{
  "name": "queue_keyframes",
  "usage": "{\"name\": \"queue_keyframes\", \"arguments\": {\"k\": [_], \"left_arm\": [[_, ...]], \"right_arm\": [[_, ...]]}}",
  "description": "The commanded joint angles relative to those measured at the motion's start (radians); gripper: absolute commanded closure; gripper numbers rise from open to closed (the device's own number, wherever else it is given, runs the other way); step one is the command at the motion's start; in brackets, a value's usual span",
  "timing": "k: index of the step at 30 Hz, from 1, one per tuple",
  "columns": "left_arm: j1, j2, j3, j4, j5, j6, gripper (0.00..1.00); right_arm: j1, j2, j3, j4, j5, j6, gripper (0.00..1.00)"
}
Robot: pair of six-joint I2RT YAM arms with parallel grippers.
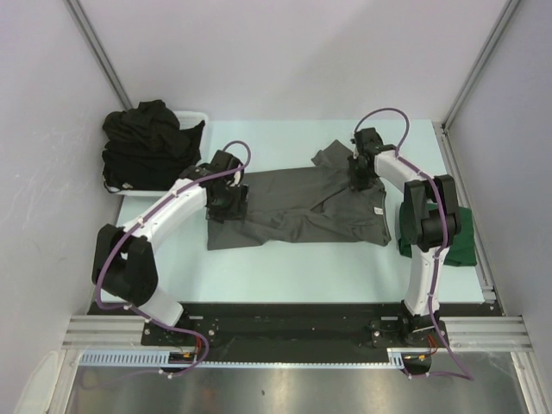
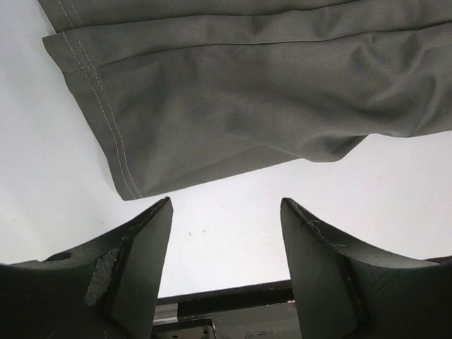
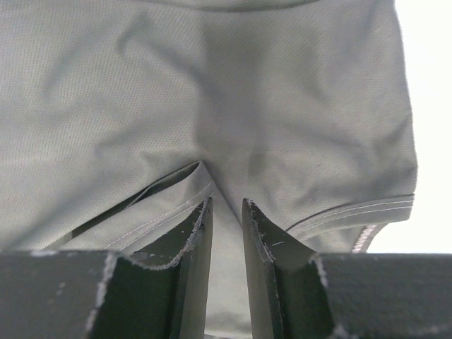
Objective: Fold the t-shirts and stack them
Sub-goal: Fold the flattened tshirt in 1/3 of the way
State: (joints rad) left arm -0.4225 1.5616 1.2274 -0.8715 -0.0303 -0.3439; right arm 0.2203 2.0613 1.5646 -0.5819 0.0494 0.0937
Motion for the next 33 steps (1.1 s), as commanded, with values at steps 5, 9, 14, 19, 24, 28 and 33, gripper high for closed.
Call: {"name": "queue_keyframes", "arguments": {"k": [5, 9, 14, 19, 24, 28, 33], "left_arm": [[-0.001, 0.006, 0.050, 0.009, 0.012, -0.015, 0.32], [-0.004, 0.006, 0.047, 0.012, 0.013, -0.015, 0.31], [-0.005, 0.005, 0.046, 0.012, 0.013, -0.014, 0.32], [-0.007, 0.005, 0.043, 0.012, 0.013, -0.015, 0.32], [-0.007, 0.005, 0.041, 0.012, 0.013, -0.015, 0.32], [-0.007, 0.003, 0.043, 0.012, 0.015, -0.014, 0.32], [-0.007, 0.005, 0.044, 0.012, 0.015, -0.012, 0.32]], "right_arm": [[0.001, -0.066, -0.066, -0.006, -0.066, 0.038, 0.71], [0.002, -0.067, -0.083, -0.006, -0.072, 0.035, 0.72], [0.004, -0.061, -0.083, -0.001, -0.074, 0.034, 0.89], [0.004, -0.056, -0.069, -0.001, -0.063, 0.028, 1.00], [0.004, -0.058, -0.048, -0.012, -0.007, 0.008, 1.00], [0.001, -0.075, -0.025, -0.019, 0.049, -0.003, 1.00], [-0.010, -0.086, -0.014, -0.024, 0.115, -0.018, 1.00]]}}
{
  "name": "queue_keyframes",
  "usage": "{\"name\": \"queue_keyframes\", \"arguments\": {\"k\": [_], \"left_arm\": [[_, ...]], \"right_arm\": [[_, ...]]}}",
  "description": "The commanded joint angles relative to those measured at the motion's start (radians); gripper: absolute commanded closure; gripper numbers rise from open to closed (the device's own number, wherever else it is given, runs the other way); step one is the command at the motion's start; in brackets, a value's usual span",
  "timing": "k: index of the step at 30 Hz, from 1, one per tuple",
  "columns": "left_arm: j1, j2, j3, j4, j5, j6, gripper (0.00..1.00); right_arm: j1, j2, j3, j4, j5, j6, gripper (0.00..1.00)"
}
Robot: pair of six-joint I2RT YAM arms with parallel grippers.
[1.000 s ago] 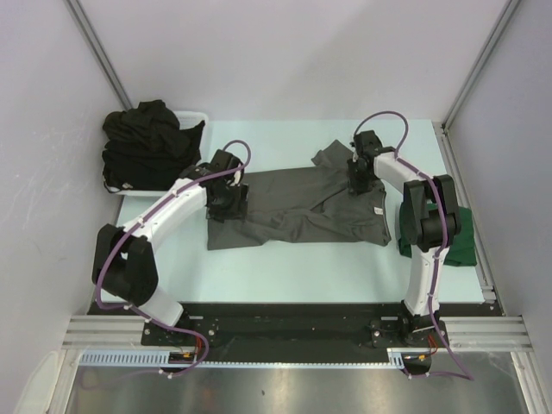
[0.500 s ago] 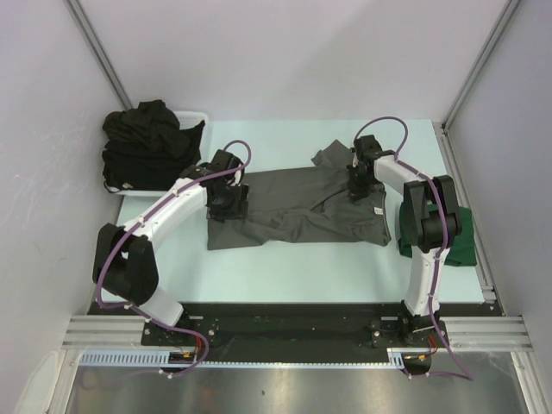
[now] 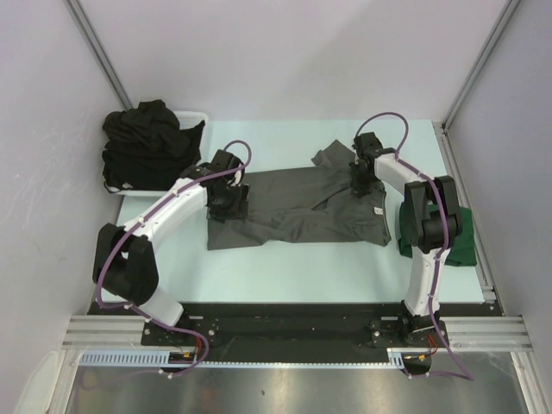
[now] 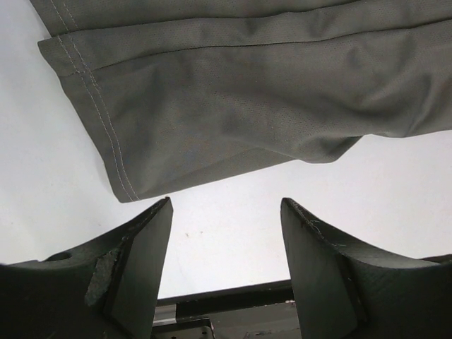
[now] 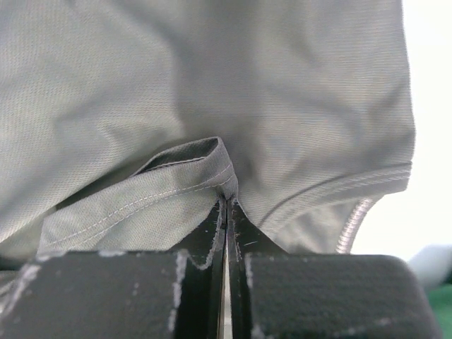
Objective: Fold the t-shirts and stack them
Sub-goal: Fold the flattened tshirt in 1/3 of the way
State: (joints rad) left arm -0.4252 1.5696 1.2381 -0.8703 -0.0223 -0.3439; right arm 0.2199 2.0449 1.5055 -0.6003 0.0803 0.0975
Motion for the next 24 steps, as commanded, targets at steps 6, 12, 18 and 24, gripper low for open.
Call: {"name": "queue_keyframes", "arguments": {"k": [6, 12, 18, 24], "left_arm": [[-0.006, -0.003, 0.032, 0.008, 0.009, -0.007, 0.32], [-0.006, -0.006, 0.026, 0.005, 0.009, -0.006, 0.32], [-0.006, -0.005, 0.027, 0.007, 0.012, -0.004, 0.31], [-0.006, 0.003, 0.026, 0.005, 0.009, -0.006, 0.31]], "right_arm": [[-0.037, -0.074, 0.041, 0.007, 0.136, -0.036, 1.00], [-0.065, -0.048, 0.044, 0.019, 0.130, -0.033, 1.00], [-0.067, -0.019, 0.048, 0.030, 0.113, -0.025, 0.94], [-0.065, -0.031, 0.056, 0.011, 0.110, -0.009, 0.75]]}}
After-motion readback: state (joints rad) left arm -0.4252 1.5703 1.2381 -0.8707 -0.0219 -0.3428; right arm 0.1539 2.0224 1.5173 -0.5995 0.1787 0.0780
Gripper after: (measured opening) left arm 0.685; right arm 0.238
